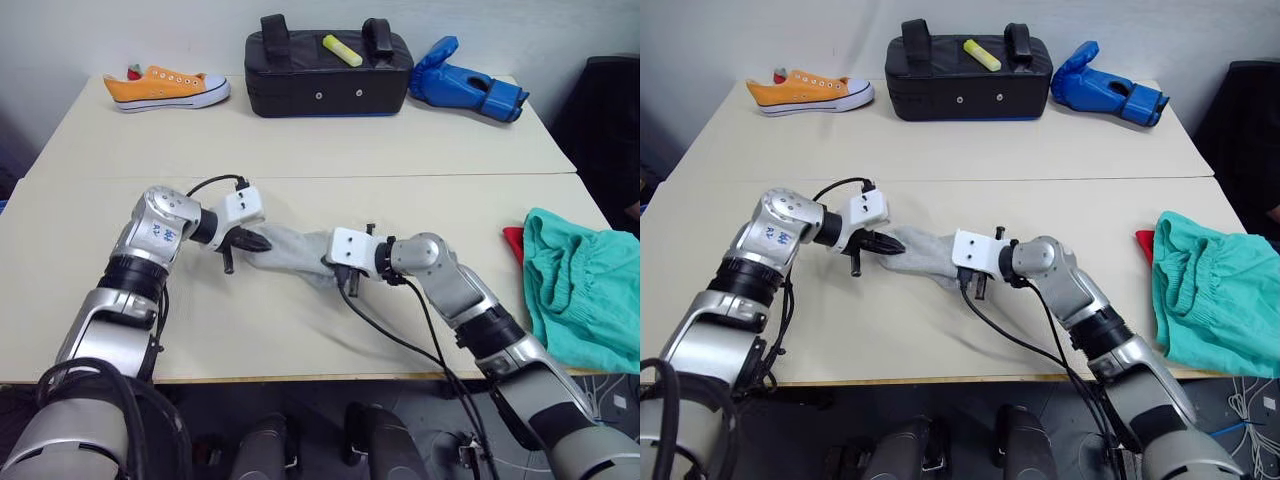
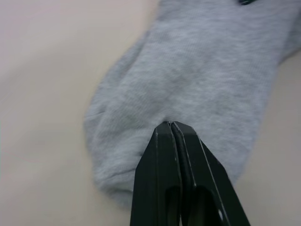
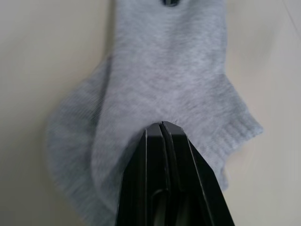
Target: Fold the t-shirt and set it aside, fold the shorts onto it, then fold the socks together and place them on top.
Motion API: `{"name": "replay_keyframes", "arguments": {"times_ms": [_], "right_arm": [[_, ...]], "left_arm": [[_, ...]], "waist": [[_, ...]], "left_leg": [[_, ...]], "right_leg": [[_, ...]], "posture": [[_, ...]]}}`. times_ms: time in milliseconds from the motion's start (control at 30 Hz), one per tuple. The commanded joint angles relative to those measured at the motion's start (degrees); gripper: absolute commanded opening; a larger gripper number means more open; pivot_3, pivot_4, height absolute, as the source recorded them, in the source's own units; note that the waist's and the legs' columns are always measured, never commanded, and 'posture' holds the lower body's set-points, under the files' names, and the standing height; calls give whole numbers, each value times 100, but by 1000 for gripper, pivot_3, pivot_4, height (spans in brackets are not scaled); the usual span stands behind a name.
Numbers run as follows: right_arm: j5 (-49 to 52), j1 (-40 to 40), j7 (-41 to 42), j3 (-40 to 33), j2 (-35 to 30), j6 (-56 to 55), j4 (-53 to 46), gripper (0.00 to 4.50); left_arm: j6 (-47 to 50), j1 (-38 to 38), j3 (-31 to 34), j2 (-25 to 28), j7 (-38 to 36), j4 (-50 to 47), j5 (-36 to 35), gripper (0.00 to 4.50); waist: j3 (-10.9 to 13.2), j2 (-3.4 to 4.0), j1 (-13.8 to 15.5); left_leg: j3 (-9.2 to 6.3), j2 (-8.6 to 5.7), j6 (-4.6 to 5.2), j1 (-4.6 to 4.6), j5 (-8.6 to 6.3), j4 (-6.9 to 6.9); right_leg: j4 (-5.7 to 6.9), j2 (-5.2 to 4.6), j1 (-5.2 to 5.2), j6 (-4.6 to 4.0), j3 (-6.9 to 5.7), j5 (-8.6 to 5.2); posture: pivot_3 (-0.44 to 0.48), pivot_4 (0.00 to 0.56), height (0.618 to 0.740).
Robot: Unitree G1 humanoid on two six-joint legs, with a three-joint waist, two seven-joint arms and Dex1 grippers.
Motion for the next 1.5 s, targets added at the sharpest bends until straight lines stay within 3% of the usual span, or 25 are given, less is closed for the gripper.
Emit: {"name": "replay_keyframes", "arguments": {"times_ms": [33,267,467,567,800,967,1067,1167,1367,1467,1500], "right_arm": [[-6,234,268,73,-121,270,-465,0],[66,416,250,-120,-221,425,-822,0],[522,376,284,-530,-133,1072,-1364,0],[472,88,-10,-533,153,1053,-973,0],[0,-75,-326,-119,351,534,28,0],[-129,317,-152,-74,-36,404,-303,0],[-71,509,-106,-152,-169,473,-631,0],[7,628,-140,-242,-173,547,-839,0],[88,696,-229,-340,-122,609,-969,0],[139,714,-217,-375,-105,585,-1043,0],[163,720,-203,-389,-95,597,-1086,0]], "left_arm": [[-496,-376,-32,-143,376,731,209,49],[-928,-843,335,-435,390,1331,-90,49],[-918,-756,611,-387,-410,957,-527,49],[-628,-519,526,-408,-607,550,-531,49],[-265,-271,212,-721,182,592,-43,49],[-237,-290,300,-535,909,1308,150,49],[-93,-299,525,-211,899,1464,-34,555],[518,-203,920,140,525,1217,-449,1486],[3377,780,1535,690,-152,-910,-1550,3381],[4760,1271,1837,641,196,-1935,-2006,4361],[5126,1354,1971,541,405,-2132,-2131,4469]], "waist": [[-1,-1,1],[-1,-2,2],[-1,-3,0],[-1,-3,-13],[-1,-3,5],[-4,-6,1],[-8,-10,-34],[-8,-10,-86],[-8,-10,-92],[-7,-11,-4],[-8,-11,10]], "left_leg": [[0,0,0,0,0,0],[1,0,1,-1,-1,1],[0,0,1,-2,-2,0],[0,2,0,-4,-2,1],[2,-1,1,-4,-3,2],[1,-1,9,1,-7,7],[1,1,8,8,-8,7],[3,10,-2,12,-11,5],[4,11,-7,6,-14,4],[-2,8,-5,2,-15,10],[-4,7,-5,2,-15,15]], "right_leg": [[0,0,0,0,0,0],[-1,-1,0,1,-2,1],[-4,-1,-2,1,-3,1],[-2,0,-4,1,-3,0],[-1,1,-3,1,-3,1],[-3,-3,6,5,-2,3],[-1,-4,8,5,0,3],[3,2,5,3,1,1],[2,6,0,-2,1,-4],[1,3,3,0,3,-5],[0,2,6,2,4,-4]], "posture": [[0,150,740],[0,150,740],[0,150,740],[0,150,740],[0,150,740],[0,150,740],[0,150,740],[0,150,740],[0,150,740],[0,150,740],[0,150,740]]}}
